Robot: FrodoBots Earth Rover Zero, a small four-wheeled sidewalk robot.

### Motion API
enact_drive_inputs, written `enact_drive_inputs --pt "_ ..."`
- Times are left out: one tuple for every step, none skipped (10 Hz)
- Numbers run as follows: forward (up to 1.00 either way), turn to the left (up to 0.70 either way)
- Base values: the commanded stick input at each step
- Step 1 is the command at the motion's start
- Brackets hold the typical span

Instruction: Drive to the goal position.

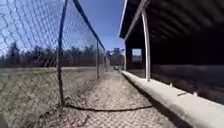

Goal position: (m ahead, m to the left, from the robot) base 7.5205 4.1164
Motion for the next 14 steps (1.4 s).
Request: enact_drive_inputs --pt "0.70 0.03" --pt "0.70 0.03" --pt "0.70 -0.04" --pt "0.70 -0.22" --pt "0.70 -0.27" --pt "0.70 -0.02" --pt "0.70 0.03" --pt "0.70 0.03" --pt "0.70 0.03" --pt "0.70 0.03" --pt "0.70 0.03" --pt "0.70 0.03" --pt "0.70 0.03" --pt "0.70 0.03"
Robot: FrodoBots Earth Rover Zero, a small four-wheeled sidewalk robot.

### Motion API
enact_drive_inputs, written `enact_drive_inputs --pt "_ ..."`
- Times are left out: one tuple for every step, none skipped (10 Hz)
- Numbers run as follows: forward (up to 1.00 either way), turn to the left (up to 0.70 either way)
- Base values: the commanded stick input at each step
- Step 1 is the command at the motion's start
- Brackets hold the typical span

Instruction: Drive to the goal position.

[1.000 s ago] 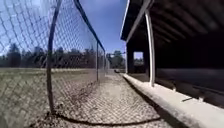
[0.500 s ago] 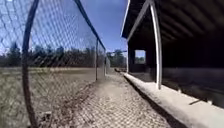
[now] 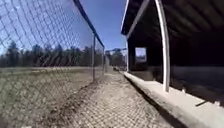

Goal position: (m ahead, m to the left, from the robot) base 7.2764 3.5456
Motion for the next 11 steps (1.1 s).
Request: enact_drive_inputs --pt "0.70 0.03" --pt "0.70 0.03" --pt "0.70 0.03" --pt "0.70 0.03" --pt "0.70 0.03" --pt "0.70 0.03" --pt "0.70 0.03" --pt "0.70 0.03" --pt "0.70 0.03" --pt "0.70 0.03" --pt "0.70 0.03"
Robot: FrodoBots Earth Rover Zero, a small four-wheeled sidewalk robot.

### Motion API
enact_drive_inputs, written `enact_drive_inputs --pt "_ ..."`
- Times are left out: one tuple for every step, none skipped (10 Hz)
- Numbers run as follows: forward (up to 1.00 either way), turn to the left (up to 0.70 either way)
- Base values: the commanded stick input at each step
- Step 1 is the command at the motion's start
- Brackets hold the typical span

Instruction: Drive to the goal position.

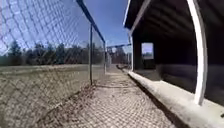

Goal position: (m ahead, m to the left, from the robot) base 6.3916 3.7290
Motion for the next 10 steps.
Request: enact_drive_inputs --pt "0.70 0.03" --pt "0.70 0.03" --pt "0.70 0.03" --pt "0.70 0.03" --pt "0.70 0.03" --pt "0.70 0.03" --pt "0.70 0.03" --pt "0.70 0.03" --pt "0.70 0.03" --pt "0.70 0.03"
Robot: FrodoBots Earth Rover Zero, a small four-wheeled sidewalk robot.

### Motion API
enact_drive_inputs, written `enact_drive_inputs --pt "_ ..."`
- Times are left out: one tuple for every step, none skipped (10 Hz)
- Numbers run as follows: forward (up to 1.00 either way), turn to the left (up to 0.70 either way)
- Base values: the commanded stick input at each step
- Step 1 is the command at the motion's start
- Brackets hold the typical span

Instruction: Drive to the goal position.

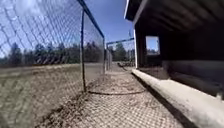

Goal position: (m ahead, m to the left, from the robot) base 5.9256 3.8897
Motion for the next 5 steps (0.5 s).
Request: enact_drive_inputs --pt "0.70 0.03" --pt "0.70 0.03" --pt "0.70 0.03" --pt "0.70 0.03" --pt "0.70 0.03"
